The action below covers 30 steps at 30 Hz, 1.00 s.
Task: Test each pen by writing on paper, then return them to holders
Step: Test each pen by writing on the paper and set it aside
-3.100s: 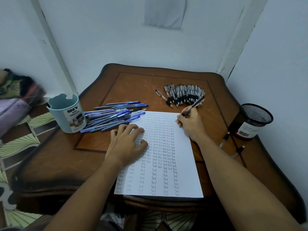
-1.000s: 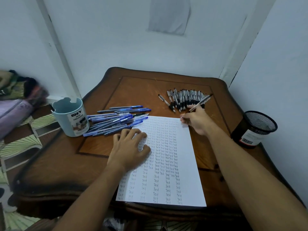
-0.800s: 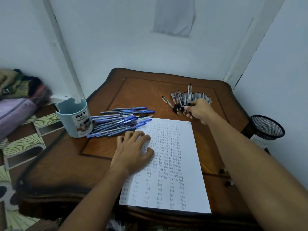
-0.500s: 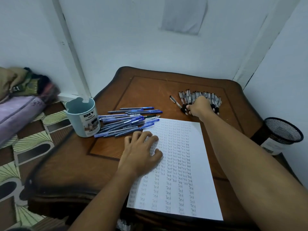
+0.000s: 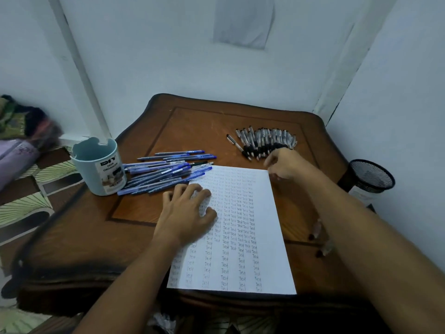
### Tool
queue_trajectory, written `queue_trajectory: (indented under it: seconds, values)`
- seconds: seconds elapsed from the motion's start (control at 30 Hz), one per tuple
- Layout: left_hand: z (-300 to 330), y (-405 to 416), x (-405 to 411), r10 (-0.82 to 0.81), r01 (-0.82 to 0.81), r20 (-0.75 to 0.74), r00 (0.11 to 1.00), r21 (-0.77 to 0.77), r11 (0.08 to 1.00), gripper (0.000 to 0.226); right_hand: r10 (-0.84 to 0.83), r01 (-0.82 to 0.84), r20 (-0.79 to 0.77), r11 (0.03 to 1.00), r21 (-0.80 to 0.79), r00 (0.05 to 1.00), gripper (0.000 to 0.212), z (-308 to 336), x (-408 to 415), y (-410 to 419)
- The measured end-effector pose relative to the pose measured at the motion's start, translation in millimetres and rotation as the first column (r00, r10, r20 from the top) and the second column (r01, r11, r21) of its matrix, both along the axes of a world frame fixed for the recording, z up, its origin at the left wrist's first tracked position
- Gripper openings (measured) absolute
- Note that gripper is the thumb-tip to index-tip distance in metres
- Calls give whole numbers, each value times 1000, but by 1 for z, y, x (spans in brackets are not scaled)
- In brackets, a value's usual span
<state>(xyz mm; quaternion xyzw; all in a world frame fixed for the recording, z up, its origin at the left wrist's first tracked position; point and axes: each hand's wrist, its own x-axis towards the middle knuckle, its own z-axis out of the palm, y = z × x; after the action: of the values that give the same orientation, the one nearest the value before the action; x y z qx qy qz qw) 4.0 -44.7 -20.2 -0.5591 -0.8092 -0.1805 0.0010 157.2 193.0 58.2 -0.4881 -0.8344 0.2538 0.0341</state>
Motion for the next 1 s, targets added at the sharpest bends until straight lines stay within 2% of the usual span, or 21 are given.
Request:
queue_trajectory:
  seconds: [0.1, 0.27, 0.37, 0.5, 0.73, 0.8, 0.9, 1.0]
  values:
    - [0, 0, 2, 11, -11, -20, 1000, -7, 1000, 55, 189, -185, 269, 982, -41, 945, 30, 13, 44, -11]
    - [1, 0, 5, 13, -14, -23, 1000, -18, 1000, 65, 287, -271, 488, 957, -104, 824, 38, 19, 95, -33]
    - [2, 0, 6, 19, -20, -36, 999, -37, 999, 66, 328, -341, 535, 937, -79, 779, 38, 14, 111, -39]
    - [2, 0, 9, 20, -22, -39, 999, -29, 999, 66, 343, -394, 520, 919, -14, 782, 33, 4, 120, -35]
    - [3, 1, 8, 16, -16, -43, 999, -16, 1000, 67, 326, -402, 436, 911, 91, 839, 16, -2, 114, -31]
    - [3, 1, 8, 16, -17, -41, 999, -14, 1000, 66, 306, -371, 357, 920, 129, 883, 17, -4, 107, -33]
    - [2, 1, 8, 25, -25, -37, 999, -3, 1000, 66, 205, -207, 30, 967, 150, 978, 16, -6, 93, -40]
    - [3, 0, 9, 27, -26, -33, 999, 16, 1000, 65, 2, 3, -336, 1000, 17, 942, 25, -13, 75, -49]
